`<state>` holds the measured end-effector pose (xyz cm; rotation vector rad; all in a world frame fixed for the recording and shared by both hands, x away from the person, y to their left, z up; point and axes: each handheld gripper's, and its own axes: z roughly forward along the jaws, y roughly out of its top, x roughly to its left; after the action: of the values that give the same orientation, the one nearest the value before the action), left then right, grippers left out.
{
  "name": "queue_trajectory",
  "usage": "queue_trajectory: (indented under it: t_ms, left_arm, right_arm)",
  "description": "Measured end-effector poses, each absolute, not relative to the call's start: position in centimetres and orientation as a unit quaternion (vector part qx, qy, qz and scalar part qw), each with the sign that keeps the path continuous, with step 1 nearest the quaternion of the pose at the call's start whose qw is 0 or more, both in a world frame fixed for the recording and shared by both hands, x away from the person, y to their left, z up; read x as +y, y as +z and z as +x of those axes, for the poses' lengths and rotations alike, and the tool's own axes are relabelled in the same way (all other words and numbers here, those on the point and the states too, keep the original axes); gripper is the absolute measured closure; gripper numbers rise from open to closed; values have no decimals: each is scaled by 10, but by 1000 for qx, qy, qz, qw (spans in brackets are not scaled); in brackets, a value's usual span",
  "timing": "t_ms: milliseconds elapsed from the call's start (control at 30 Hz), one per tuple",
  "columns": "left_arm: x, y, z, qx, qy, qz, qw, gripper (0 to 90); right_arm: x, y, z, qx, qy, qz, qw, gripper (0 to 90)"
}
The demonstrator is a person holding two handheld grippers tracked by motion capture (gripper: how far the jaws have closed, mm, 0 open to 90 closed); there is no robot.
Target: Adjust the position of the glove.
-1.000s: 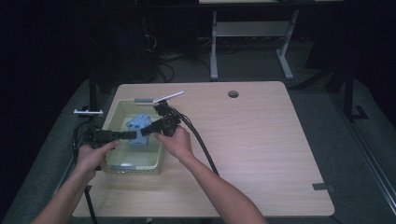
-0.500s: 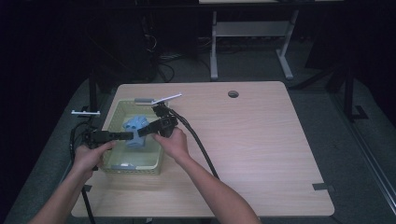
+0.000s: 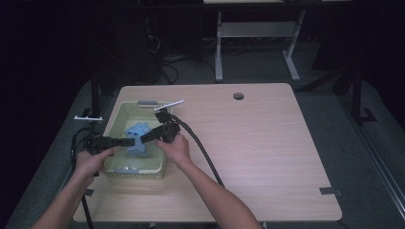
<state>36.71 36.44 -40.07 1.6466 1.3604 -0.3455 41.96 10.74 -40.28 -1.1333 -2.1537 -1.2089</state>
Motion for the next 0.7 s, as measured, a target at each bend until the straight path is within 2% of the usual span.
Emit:
queue_trajectory:
  t_ms: [433, 700]
  left_arm:
    - [362, -406, 371, 569, -132, 683, 439, 781]
    - [357, -409, 373, 580, -117, 700, 400, 782]
  right_arm:
    - [110, -414, 422, -778, -421, -417, 210, 749]
    - [101, -412, 422, -777, -415, -433, 194, 722]
